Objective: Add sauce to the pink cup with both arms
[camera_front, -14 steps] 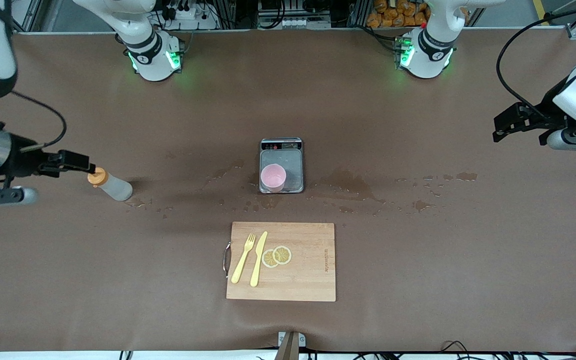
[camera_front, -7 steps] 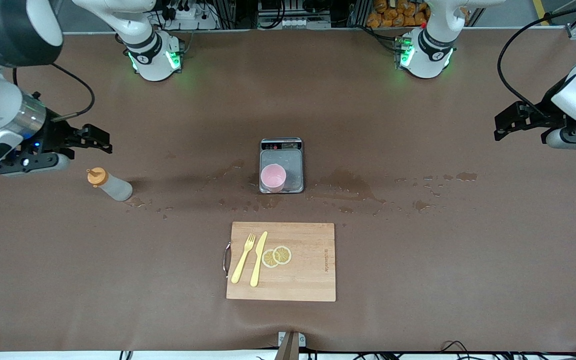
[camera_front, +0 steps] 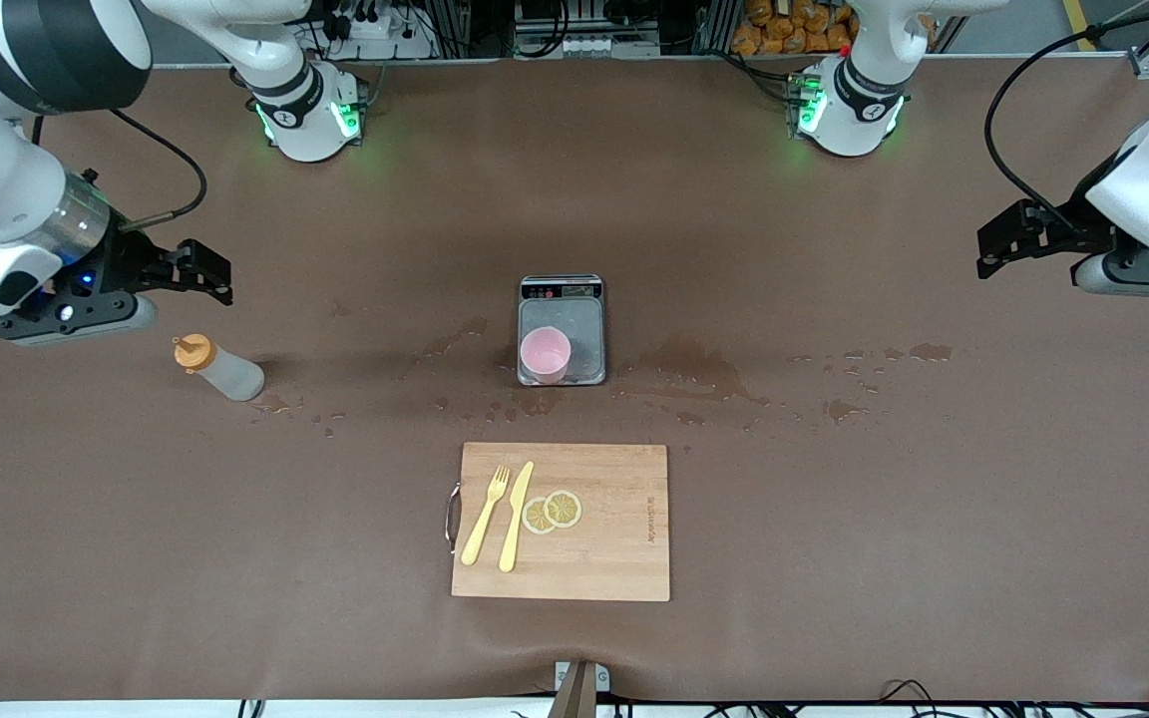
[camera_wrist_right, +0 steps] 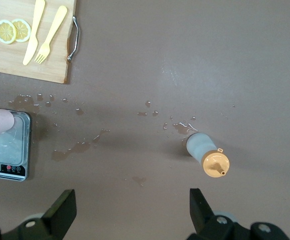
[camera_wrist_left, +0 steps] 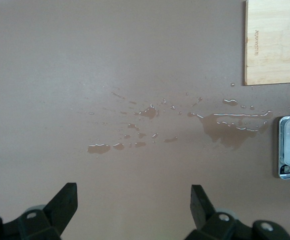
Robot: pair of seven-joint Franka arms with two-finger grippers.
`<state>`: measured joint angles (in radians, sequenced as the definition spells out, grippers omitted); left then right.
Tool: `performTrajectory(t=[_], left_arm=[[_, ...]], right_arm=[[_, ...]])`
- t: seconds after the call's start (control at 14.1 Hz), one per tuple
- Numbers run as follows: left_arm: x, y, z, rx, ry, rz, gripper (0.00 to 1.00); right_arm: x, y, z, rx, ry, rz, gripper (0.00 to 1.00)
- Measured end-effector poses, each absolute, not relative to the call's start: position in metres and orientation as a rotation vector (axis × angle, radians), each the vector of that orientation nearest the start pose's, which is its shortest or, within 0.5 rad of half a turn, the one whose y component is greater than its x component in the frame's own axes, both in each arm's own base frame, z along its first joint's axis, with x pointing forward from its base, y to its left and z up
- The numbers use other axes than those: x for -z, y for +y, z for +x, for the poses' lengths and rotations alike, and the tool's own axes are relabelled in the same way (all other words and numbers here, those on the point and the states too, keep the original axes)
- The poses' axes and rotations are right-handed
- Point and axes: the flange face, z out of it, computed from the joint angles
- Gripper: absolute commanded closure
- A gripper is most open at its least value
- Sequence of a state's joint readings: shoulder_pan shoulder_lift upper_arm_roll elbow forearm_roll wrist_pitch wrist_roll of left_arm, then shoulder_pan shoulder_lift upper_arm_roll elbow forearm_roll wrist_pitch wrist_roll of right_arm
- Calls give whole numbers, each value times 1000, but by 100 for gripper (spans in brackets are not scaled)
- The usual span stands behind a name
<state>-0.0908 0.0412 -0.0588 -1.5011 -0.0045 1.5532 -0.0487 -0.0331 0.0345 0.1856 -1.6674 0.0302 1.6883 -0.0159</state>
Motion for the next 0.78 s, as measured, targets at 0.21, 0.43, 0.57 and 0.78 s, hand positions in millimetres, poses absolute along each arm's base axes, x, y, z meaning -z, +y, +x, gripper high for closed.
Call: performTrajectory(t=[0.21, 0.43, 0.57, 0.78], left_arm=[[-633, -85, 560, 15, 160, -3145, 0], [-633, -84, 559, 17, 159, -3146, 0], [-634, -84, 559, 19, 158, -3146, 0], [-635, -84, 559, 20, 158, -3146, 0]], right_arm=[[-575, 84, 565, -13, -275, -3119, 0], [-579, 79, 567, 2, -413, -3153, 0], [-585, 71, 569, 17, -555, -3140, 0], [-588, 48, 572, 23, -635, -3127, 0]])
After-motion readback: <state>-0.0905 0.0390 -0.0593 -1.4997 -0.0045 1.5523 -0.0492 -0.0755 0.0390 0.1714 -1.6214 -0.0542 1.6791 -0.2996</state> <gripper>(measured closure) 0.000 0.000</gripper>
